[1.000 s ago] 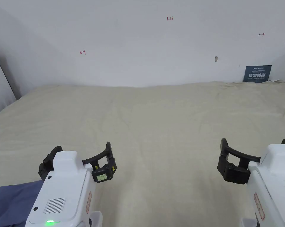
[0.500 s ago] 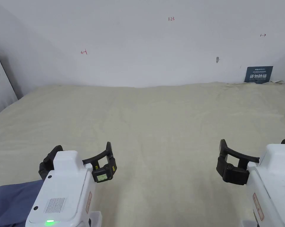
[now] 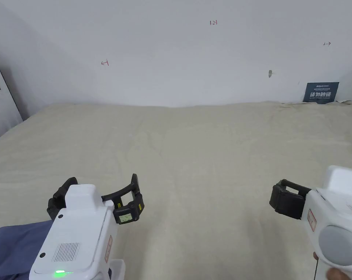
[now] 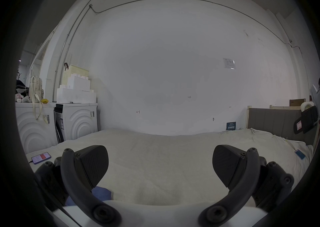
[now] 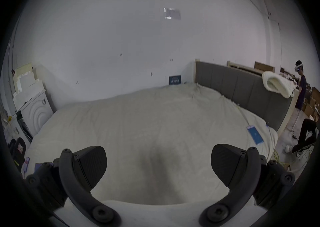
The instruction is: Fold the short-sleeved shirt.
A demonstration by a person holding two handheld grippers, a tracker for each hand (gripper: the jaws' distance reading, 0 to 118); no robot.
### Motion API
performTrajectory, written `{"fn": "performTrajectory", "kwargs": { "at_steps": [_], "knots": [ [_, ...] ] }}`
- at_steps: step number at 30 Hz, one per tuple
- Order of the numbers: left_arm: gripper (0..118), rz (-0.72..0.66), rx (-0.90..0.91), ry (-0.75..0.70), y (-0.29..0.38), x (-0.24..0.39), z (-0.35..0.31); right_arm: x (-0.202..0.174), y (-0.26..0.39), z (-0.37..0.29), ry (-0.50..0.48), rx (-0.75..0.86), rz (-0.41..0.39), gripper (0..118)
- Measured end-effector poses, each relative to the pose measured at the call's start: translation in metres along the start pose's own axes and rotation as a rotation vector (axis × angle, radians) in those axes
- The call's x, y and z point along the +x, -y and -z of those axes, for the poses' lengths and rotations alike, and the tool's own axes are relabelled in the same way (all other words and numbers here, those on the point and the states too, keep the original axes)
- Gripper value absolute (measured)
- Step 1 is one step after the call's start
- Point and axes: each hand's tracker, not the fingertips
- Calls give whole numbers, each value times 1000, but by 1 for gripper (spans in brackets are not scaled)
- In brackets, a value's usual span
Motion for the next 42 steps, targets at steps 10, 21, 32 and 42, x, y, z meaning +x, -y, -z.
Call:
{"fn": "performTrajectory", "kwargs": {
  "at_steps": [10, 21, 32, 42],
  "knots": [
    [118, 1, 7, 3, -3, 0, 1, -10, 3, -7, -4, 21, -29, 118],
    [118, 5, 10, -1, -3, 0, 0, -3, 2, -1, -6, 33, -59, 117],
    [118, 3, 16, 2, -5, 1, 1, 6, 28, 2, -138, 412, -137, 117],
    [118, 2, 19, 0, -5, 1, 0, 15, 37, 1, -169, 511, -97, 118]
  ]
}}
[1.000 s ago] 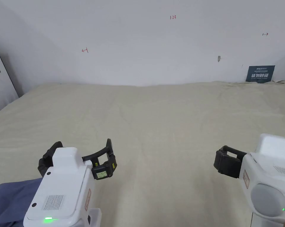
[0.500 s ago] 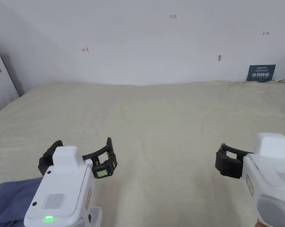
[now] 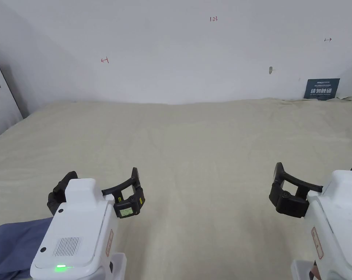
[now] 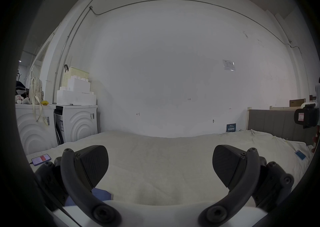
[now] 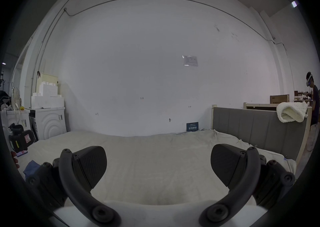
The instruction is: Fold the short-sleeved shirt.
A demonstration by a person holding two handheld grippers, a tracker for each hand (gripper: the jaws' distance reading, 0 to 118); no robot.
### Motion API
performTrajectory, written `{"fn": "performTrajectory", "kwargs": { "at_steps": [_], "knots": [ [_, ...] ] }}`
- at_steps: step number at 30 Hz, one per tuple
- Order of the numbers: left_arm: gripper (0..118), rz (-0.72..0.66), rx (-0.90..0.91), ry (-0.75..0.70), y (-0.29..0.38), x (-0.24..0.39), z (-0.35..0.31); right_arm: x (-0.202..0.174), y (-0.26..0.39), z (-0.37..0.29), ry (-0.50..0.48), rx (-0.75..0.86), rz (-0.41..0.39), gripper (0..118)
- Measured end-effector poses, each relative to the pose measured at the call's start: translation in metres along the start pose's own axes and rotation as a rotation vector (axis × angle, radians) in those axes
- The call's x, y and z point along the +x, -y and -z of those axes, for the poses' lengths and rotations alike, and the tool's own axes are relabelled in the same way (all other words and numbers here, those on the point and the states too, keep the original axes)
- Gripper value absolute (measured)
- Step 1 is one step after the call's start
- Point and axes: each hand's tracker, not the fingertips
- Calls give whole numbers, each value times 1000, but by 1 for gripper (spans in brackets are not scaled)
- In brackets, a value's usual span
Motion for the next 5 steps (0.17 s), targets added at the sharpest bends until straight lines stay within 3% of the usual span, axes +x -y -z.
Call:
{"fn": "performTrajectory", "kwargs": {
  "at_steps": [5],
  "knots": [
    [118, 8, -1, 1, 0, 1, 0, -1, -3, -1, -3, 0, -10, 118]
  ]
}}
